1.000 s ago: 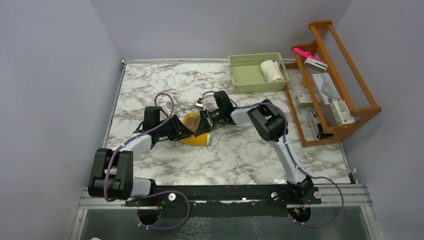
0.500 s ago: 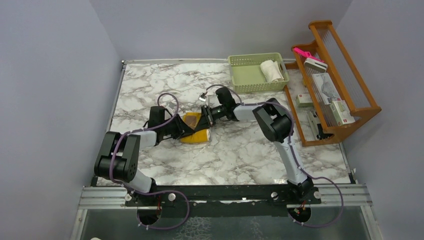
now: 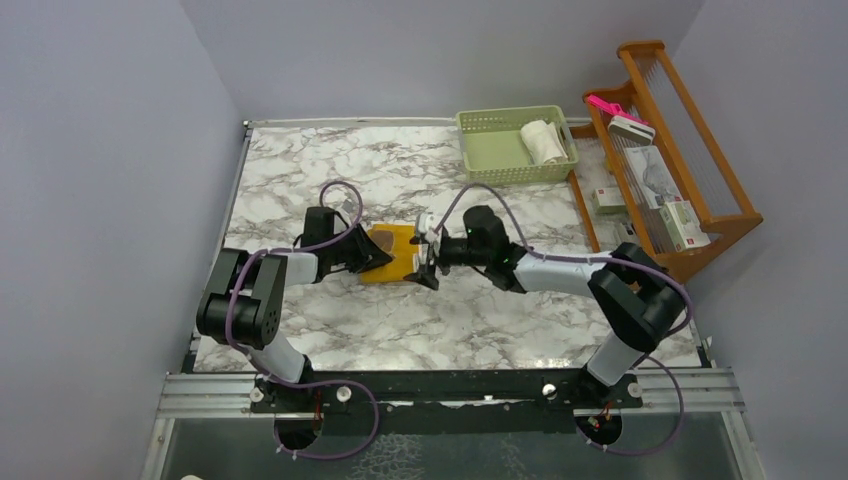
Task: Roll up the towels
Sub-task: Roll the towel at the center of the board.
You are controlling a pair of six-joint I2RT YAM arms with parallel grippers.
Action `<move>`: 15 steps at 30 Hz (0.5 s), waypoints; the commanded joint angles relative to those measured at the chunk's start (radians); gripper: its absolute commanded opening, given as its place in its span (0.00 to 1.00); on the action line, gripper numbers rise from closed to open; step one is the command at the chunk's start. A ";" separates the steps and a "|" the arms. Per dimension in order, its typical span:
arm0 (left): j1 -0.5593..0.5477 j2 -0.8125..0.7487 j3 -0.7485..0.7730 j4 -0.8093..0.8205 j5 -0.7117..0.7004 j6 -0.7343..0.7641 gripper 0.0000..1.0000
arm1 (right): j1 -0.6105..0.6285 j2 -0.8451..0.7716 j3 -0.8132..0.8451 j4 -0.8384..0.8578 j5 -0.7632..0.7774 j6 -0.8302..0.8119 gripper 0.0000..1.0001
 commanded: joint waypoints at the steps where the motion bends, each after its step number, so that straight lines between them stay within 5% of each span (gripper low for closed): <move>1: -0.006 0.053 0.001 -0.099 -0.088 0.058 0.23 | 0.075 0.068 -0.073 0.100 0.085 -0.377 0.84; 12: -0.008 0.065 0.021 -0.131 -0.084 0.071 0.23 | 0.115 0.206 0.038 0.054 0.105 -0.535 0.83; 15: -0.008 0.074 0.024 -0.131 -0.082 0.073 0.23 | 0.116 0.238 0.077 0.020 0.101 -0.541 0.75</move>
